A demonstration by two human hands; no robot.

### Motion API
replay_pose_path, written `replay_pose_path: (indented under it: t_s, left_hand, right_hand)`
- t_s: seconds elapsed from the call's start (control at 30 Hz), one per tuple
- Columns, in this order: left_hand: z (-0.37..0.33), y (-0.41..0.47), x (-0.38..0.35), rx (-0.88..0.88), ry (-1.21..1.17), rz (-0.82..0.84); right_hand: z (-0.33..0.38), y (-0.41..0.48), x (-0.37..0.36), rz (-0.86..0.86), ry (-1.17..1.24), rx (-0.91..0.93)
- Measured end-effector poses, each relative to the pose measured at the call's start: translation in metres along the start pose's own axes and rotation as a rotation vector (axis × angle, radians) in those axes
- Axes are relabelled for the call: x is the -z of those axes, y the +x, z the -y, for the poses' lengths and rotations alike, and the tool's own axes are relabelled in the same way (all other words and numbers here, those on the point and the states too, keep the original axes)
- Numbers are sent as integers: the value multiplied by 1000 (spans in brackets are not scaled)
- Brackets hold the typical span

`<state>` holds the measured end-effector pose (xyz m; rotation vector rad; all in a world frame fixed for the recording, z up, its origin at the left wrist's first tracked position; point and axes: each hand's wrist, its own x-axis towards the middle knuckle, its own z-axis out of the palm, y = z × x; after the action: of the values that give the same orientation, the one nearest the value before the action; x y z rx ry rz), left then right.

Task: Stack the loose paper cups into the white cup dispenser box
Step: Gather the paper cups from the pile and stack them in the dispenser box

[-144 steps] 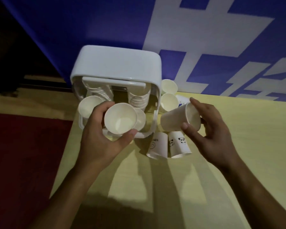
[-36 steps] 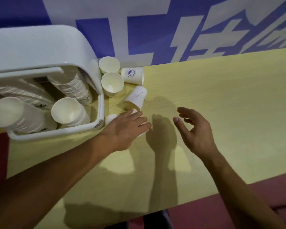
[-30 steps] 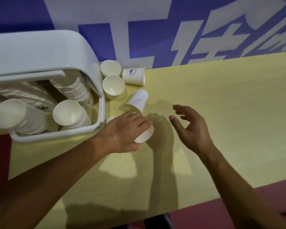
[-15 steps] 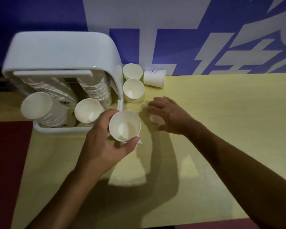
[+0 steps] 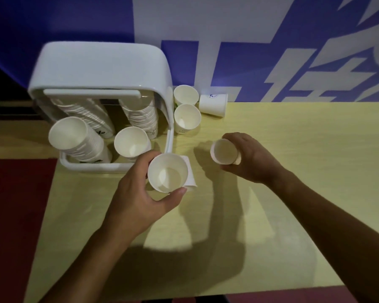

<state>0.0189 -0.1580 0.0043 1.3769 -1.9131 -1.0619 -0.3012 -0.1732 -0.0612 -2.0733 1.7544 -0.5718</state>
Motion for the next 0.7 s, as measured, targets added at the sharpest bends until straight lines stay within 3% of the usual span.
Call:
replay_pose_path:
  t_s: [0.13,0.3,0.5,0.7]
  left_hand:
    - [3,-7,22,-62,-6,-13]
    - [21,-19,63,-94,-2,-35]
    - [40,-24,105,-134,-34,-67]
    - [56,-18,116,-144,-30,-61]
  right_hand:
    - [57,-14,7,-167,332,-232]
    - [141,-1,8,-252,537,-219]
    - [209,29,-9,-285,552,-143]
    - [223,51,-29,-347,467,-120]
